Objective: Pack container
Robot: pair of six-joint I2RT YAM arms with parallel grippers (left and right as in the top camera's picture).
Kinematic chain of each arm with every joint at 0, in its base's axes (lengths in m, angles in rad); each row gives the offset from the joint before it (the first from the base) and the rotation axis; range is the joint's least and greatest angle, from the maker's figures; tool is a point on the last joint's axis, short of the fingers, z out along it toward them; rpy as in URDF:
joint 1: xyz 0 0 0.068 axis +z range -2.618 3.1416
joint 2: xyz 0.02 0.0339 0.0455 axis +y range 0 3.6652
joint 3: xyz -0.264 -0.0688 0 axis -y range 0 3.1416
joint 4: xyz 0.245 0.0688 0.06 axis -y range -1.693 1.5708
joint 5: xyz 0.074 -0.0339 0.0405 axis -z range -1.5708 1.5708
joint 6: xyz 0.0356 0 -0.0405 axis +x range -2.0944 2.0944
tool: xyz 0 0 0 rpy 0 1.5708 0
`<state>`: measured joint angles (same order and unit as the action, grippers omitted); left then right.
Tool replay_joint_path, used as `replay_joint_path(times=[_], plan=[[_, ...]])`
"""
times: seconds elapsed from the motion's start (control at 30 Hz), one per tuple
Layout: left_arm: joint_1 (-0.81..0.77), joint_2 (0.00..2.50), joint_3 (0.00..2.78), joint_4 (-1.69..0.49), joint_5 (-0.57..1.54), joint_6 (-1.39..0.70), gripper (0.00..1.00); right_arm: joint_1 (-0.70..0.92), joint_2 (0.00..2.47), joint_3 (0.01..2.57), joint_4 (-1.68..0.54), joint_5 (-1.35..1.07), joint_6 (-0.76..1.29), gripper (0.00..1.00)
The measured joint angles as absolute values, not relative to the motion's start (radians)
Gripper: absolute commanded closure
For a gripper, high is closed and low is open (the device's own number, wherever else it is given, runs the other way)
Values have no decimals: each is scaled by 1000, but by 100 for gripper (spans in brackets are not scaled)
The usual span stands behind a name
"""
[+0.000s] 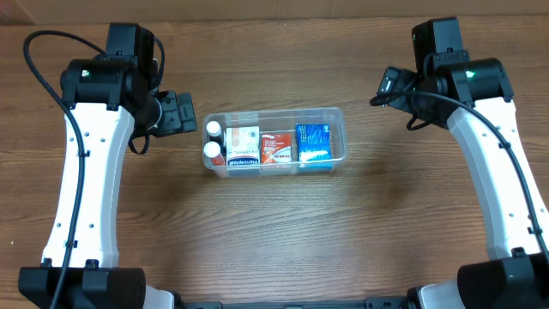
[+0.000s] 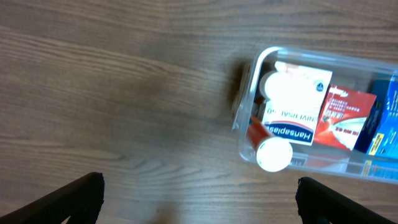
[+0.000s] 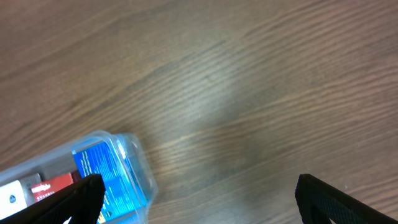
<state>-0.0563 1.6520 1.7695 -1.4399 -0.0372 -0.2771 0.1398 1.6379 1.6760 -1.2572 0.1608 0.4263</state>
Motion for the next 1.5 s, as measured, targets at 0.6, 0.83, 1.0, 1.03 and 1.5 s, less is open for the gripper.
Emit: replay_joint_path(times=[0.6, 0.83, 1.0, 1.03, 1.5], plan=[[-59, 901, 1052, -1019, -20, -272, 0, 140, 908, 889, -851, 135, 471, 0], [-59, 522, 850, -859, -94, -258, 0, 140, 710, 667, -788, 135, 472, 0], [-59, 514, 802, -857, -118, -258, 0, 140, 712, 663, -789, 135, 472, 0], [-59, 516, 802, -857, -119, -258, 0, 140, 714, 663, -789, 135, 472, 0], [-59, 517, 802, -943, -132, -258, 0, 140, 784, 663, -790, 135, 471, 0]])
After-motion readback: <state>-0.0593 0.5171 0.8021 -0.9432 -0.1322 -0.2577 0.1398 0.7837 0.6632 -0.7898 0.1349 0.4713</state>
